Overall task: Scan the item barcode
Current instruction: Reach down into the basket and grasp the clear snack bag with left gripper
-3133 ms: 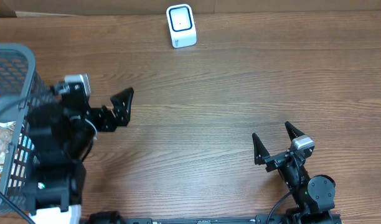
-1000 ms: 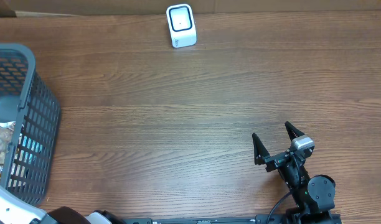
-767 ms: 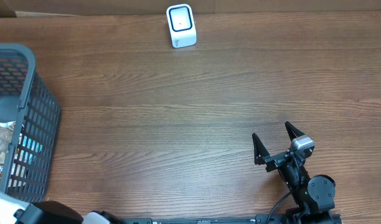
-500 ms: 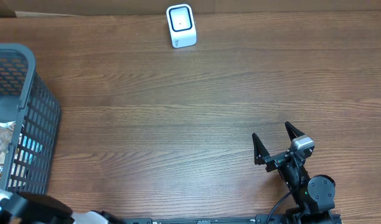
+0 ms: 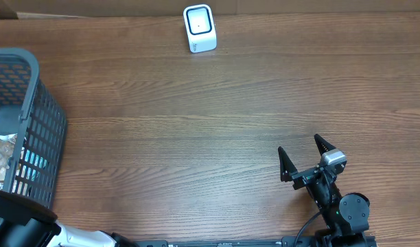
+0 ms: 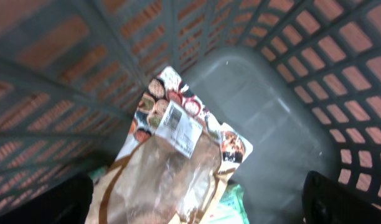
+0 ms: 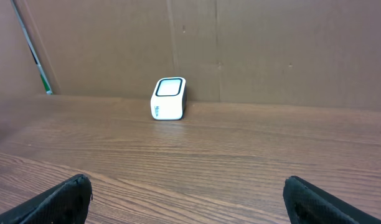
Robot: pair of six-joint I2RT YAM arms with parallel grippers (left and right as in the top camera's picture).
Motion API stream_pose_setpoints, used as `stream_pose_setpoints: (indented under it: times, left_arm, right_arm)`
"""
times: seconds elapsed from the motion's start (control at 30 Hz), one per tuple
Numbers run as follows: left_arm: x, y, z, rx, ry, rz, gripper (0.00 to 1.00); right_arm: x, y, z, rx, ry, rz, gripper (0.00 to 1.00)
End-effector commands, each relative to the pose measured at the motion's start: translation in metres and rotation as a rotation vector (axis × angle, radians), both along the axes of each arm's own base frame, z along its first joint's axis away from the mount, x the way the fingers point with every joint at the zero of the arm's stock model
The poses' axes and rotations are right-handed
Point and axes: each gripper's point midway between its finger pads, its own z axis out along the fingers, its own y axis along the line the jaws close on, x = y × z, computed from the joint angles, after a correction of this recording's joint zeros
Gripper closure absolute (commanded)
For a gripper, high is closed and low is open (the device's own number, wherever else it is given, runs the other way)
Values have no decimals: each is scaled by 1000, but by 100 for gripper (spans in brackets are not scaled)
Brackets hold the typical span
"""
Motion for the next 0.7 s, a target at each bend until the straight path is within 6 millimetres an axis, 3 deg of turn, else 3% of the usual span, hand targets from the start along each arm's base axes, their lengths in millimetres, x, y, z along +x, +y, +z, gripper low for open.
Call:
stream_pose_setpoints:
  times: [0.0, 0.07, 0.13, 0.37, 0.67]
  left_arm:
    - [2, 3, 2, 30, -6, -52, 10]
    - [3, 4, 2, 42, 0, -72, 9]
    - [3, 5, 3, 57, 7, -94, 0]
    - [-6, 11, -3, 111, 90, -135, 0]
    - [-25, 19, -29, 110, 141, -120, 0]
  right_arm:
    - [0, -1, -2, 1, -4, -2, 0]
    - [0, -1, -2, 1, -4, -2, 0]
    - [0, -1, -2, 1, -4, -2, 0]
    - [0, -1, -2, 1, -4, -2, 0]
    - [0, -1, -2, 1, -4, -2, 0]
